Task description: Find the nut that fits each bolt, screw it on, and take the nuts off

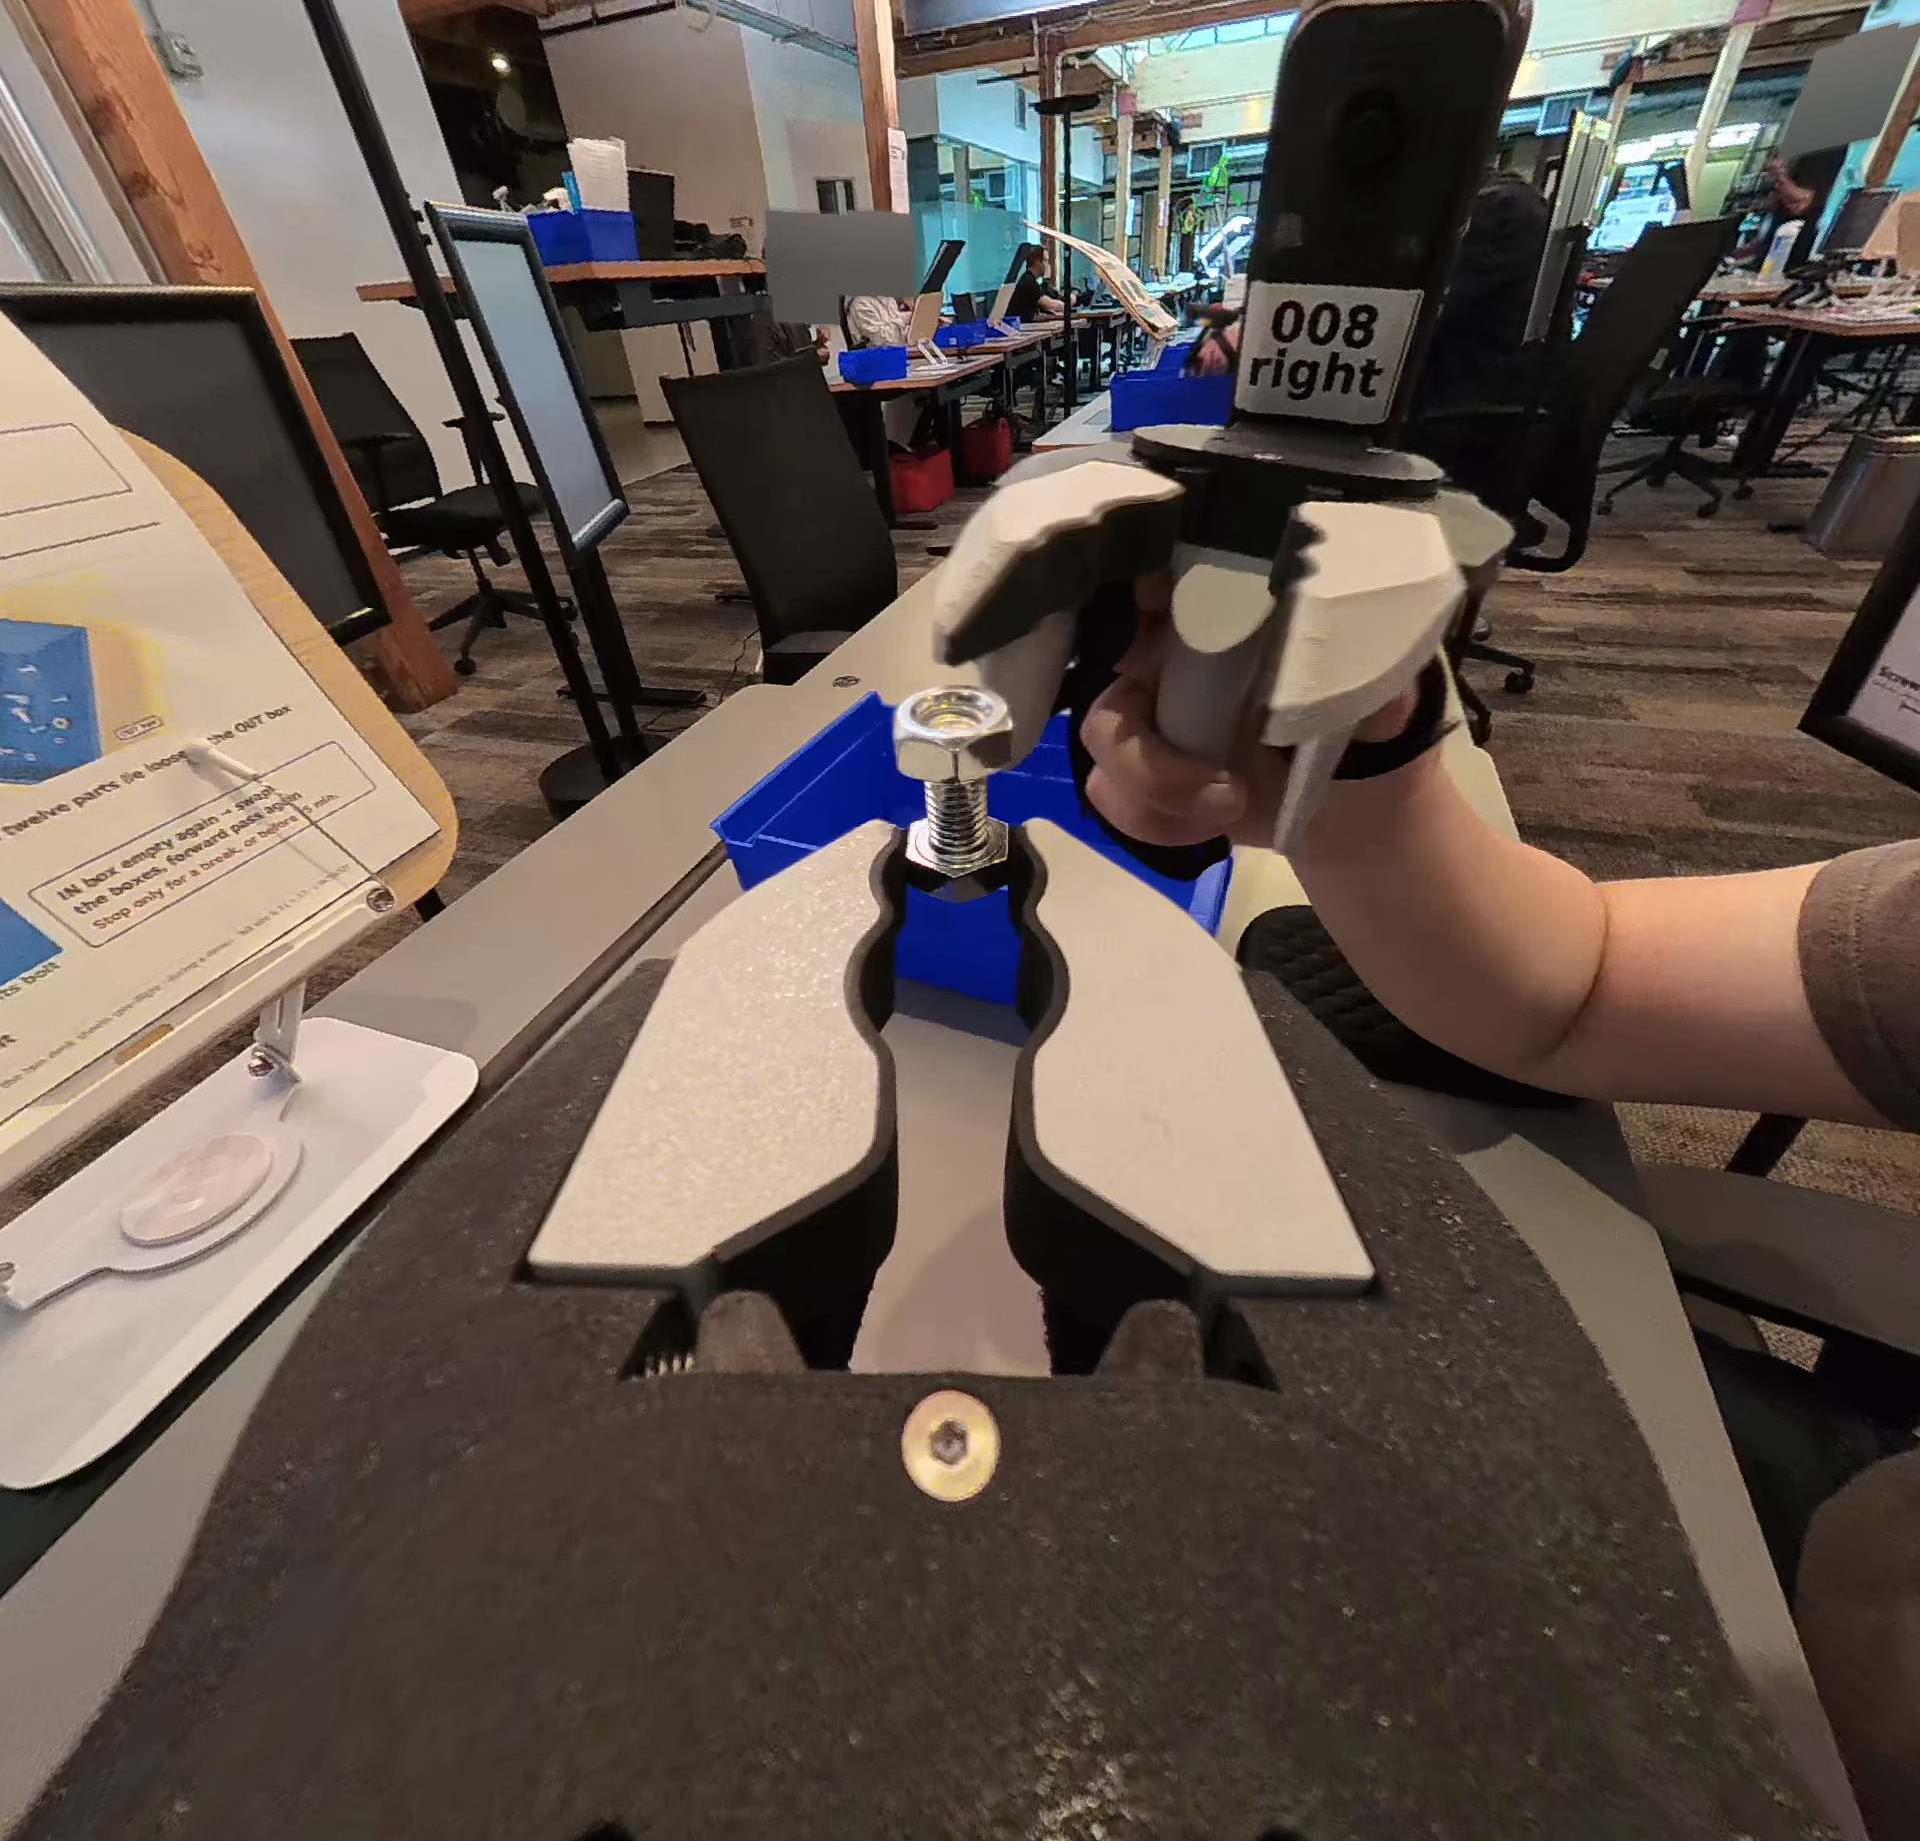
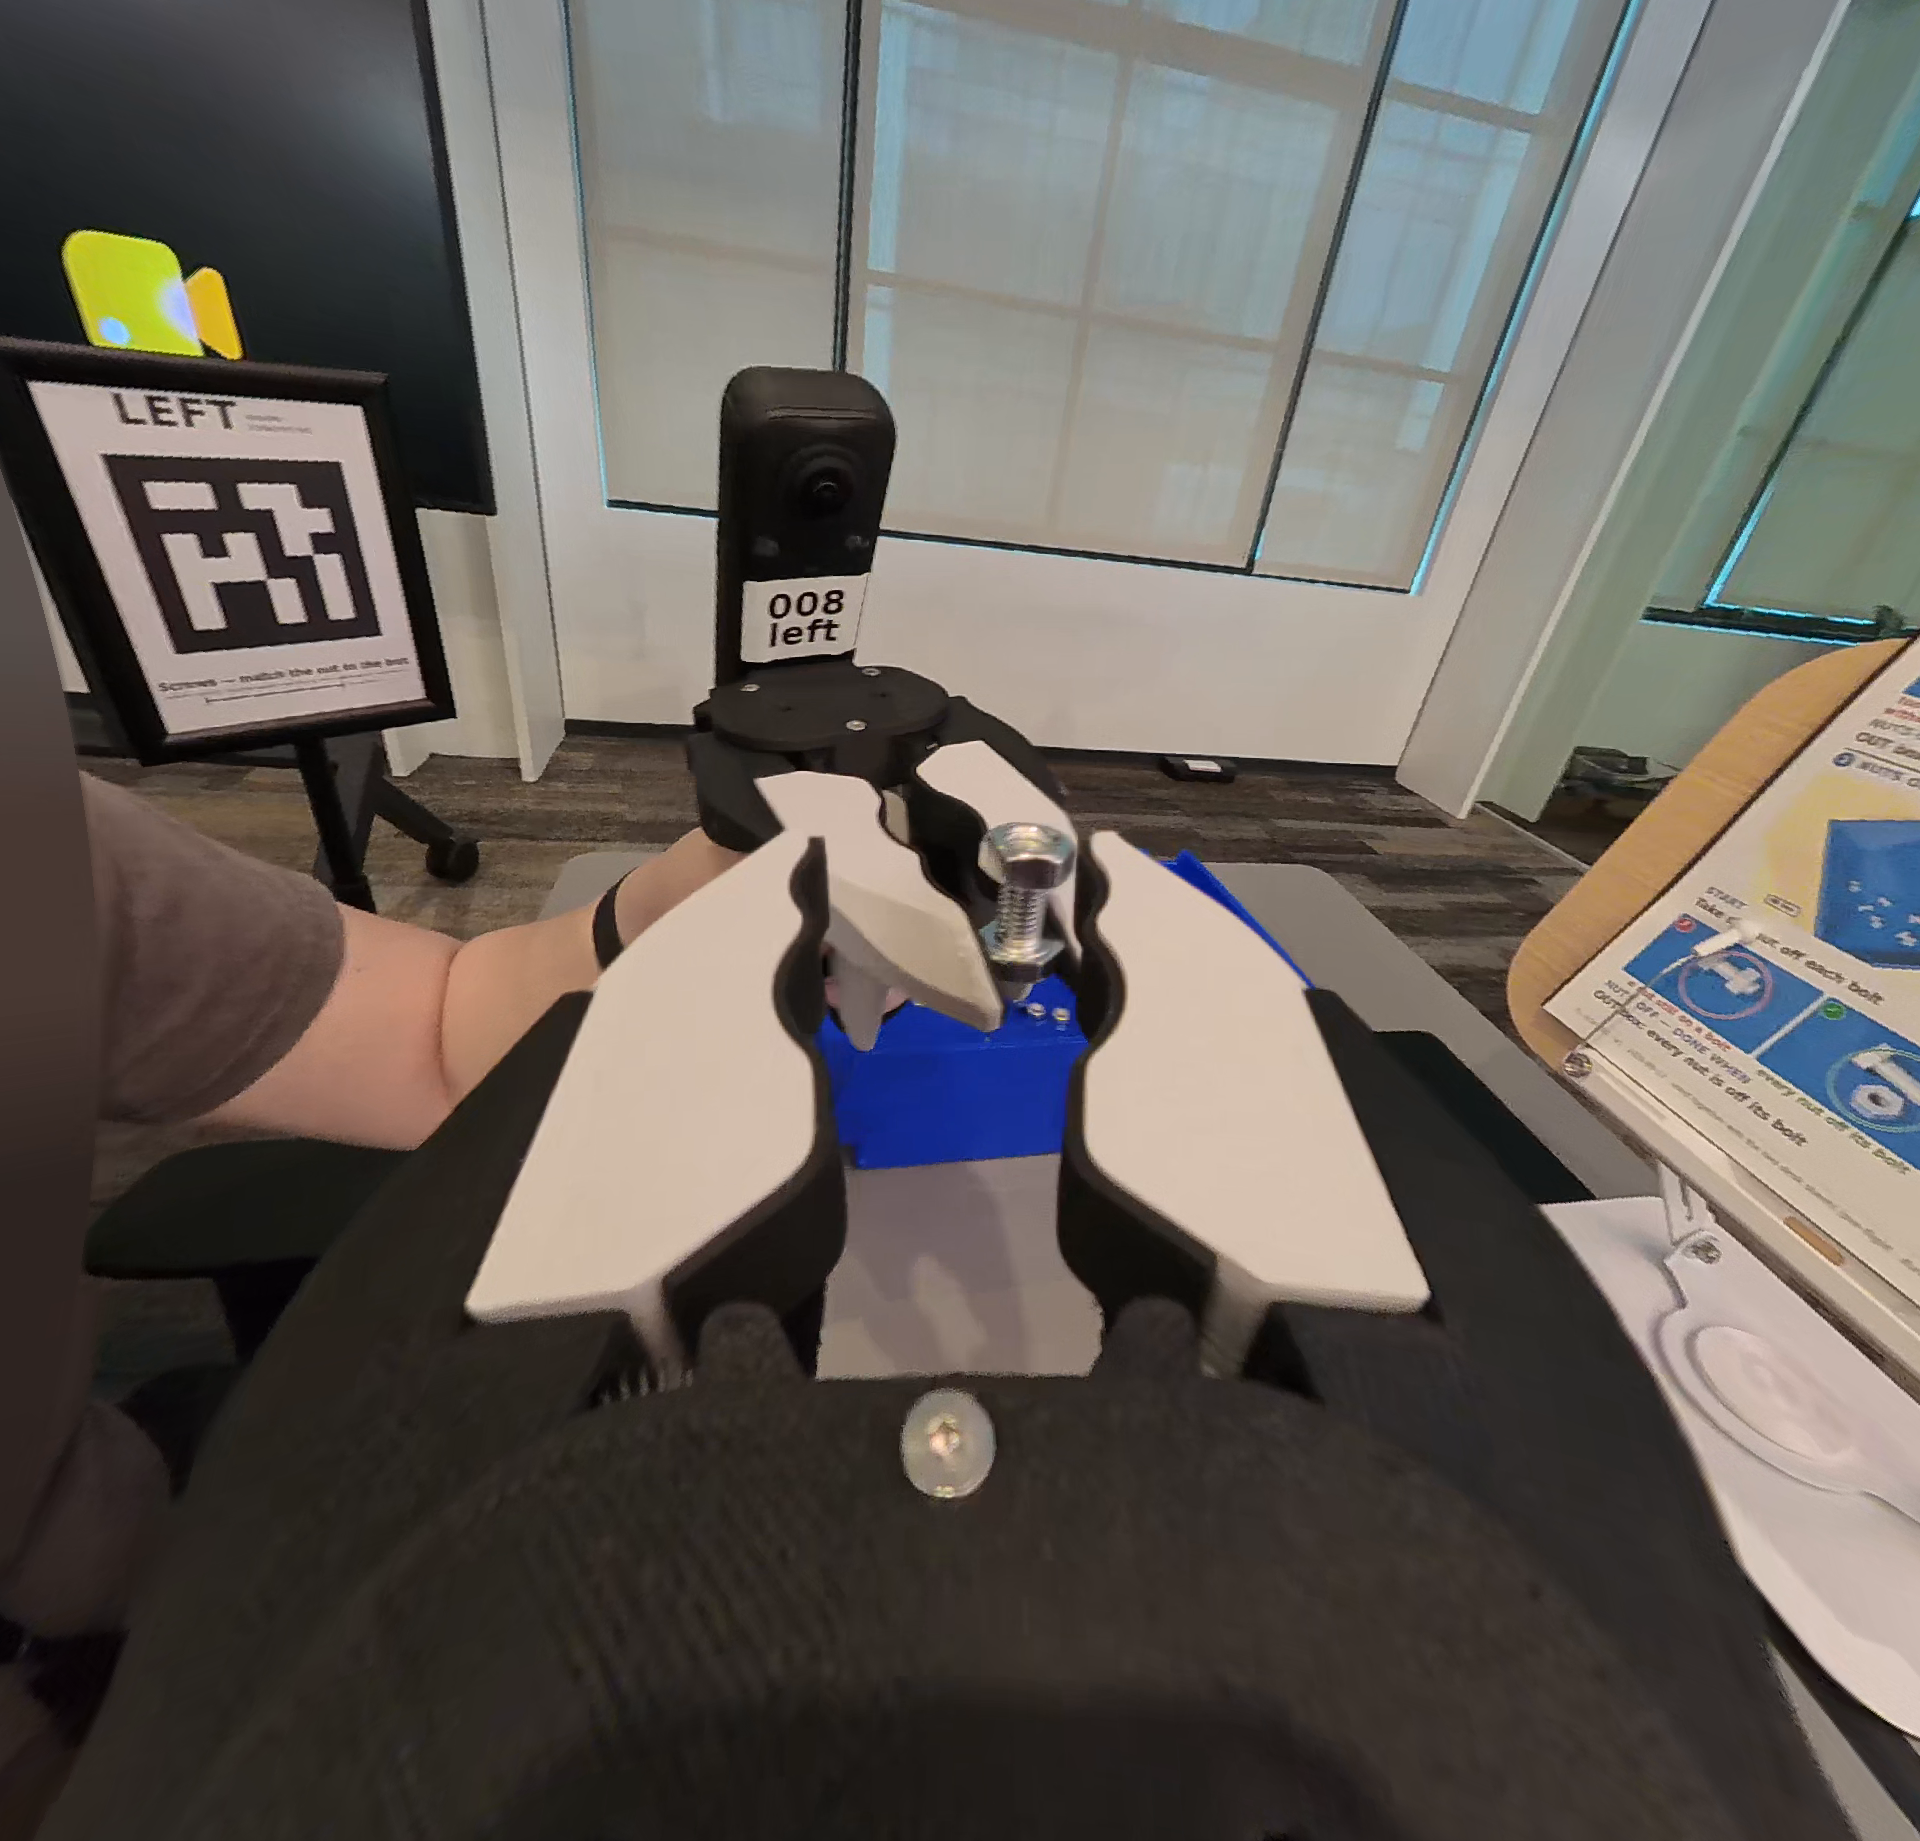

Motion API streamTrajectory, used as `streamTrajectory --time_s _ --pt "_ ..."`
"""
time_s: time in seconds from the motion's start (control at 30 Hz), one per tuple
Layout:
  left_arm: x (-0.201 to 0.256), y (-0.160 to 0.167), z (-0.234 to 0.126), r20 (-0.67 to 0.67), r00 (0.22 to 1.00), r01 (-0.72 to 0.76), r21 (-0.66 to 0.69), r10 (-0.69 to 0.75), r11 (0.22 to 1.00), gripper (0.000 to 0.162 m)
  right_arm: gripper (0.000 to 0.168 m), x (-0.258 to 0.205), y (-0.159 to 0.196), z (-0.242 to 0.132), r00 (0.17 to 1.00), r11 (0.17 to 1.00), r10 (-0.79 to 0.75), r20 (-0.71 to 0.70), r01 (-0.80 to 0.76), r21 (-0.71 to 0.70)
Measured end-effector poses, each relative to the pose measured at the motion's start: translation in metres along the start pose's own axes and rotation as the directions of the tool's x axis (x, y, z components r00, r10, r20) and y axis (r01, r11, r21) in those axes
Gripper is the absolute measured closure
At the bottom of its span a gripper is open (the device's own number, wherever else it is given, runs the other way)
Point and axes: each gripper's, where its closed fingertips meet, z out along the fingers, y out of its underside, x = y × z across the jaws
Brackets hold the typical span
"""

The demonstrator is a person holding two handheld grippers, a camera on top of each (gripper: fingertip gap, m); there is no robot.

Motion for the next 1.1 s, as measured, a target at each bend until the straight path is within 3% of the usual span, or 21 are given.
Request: streamTrajectory --time_s 0.23,0.4,0.73,0.9,1.1 --pt "0.004 0.004 0.005 0.005 0.999 -0.036 -0.026 0.036 0.999 0.144 0.117 -0.001 0.011 0.008 1.0 0.999 0.009 0.011 -0.009 -0.035" --pt "-0.004 0.002 -0.001 0.02 1.0 0.001 -0.015 -0.001 1.0 0.144 0.126 0.0 0.005 0.001 1.0 0.999 -0.016 0.0 0.016 -0.036" --pt "0.001 0.004 0.002 0.007 1.0 -0.009 -0.024 0.01 1.0 0.144 0.115 0.0 0.012 0.009 1.0 0.999 -0.012 0.0 0.012 -0.041" --pt "-0.004 0.0 -0.003 0.015 1.0 0.008 -0.01 -0.008 1.0 0.144 0.124 -0.002 0.003 0.002 1.0 1.0 -0.018 0.004 0.018 -0.015" --pt "0.009 0.004 0.005 -0.032 0.999 -0.009 -0.027 0.008 1.0 0.144 0.116 -0.001 0.009 0.008 1.0 1.0 0.006 0.012 -0.006 -0.019"
